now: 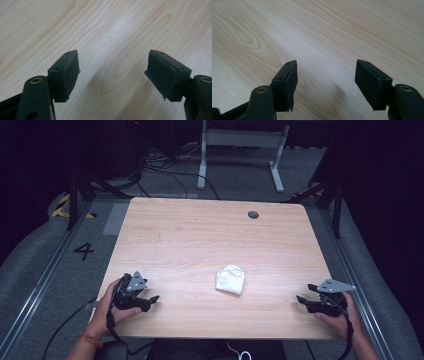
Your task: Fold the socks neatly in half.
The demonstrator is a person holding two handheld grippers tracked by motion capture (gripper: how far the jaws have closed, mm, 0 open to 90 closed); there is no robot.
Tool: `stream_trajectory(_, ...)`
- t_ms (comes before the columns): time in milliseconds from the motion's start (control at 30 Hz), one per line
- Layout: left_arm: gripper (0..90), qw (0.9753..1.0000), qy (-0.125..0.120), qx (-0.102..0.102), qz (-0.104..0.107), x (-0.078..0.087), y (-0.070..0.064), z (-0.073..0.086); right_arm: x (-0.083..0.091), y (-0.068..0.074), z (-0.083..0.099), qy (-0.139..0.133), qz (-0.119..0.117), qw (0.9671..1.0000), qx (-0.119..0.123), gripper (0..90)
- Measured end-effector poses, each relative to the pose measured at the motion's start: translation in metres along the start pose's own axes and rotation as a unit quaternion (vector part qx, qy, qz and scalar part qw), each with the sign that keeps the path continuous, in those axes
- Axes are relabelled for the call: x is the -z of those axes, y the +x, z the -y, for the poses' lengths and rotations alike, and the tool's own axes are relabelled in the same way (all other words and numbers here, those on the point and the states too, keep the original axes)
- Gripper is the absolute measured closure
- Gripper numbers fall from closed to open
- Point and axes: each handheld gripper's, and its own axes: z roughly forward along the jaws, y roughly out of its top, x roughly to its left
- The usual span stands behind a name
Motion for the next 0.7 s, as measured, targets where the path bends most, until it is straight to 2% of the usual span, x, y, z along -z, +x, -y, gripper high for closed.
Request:
stream_trajectory(33,24.9,1.0,0.002,0.006,0.0,0.001,0.004,0.003,-0.001,-0.003,0.005,-0.003,-0.002,0.9999,-0.011,35.1)
stream_trajectory(67,24.3,0.9998,-0.002,0.019,-0.001,0.002,0.007,0.007,-0.002,-0.006,0.009,-0.006,-0.003,0.9997,-0.023,34.5)
stream_trajectory(100,24.3,0.9998,-0.002,0.019,-0.001,0.002,0.007,0.007,-0.002,-0.006,0.009,-0.006,-0.003,0.9997,-0.023,34.5)
stream_trajectory(133,24.1,0.9989,-0.011,0.044,0.014,0.005,0.015,0.014,-0.004,-0.012,0.014,-0.013,-0.005,0.999,-0.043,31.8)
stream_trajectory(200,23.5,0.9982,-0.016,0.056,0.01,0.005,0.021,0.021,-0.004,-0.016,0.015,-0.014,-0.003,0.9986,-0.05,31.8)
stream_trajectory(333,22.2,0.9984,-0.021,0.053,0.002,0.005,0.023,0.028,-0.007,-0.022,0.014,-0.007,-0.004,0.9974,-0.071,29.0)
stream_trajectory(467,15.8,0.9977,-0.016,0.064,-0.01,0.004,0.023,0.028,-0.007,-0.021,0.014,-0.008,-0.002,0.9973,-0.073,28.5)
stream_trajectory(700,15.0,0.9974,-0.016,0.069,-0.014,0.004,0.022,0.027,-0.007,-0.021,0.014,-0.008,-0.002,0.9973,-0.073,28.4)
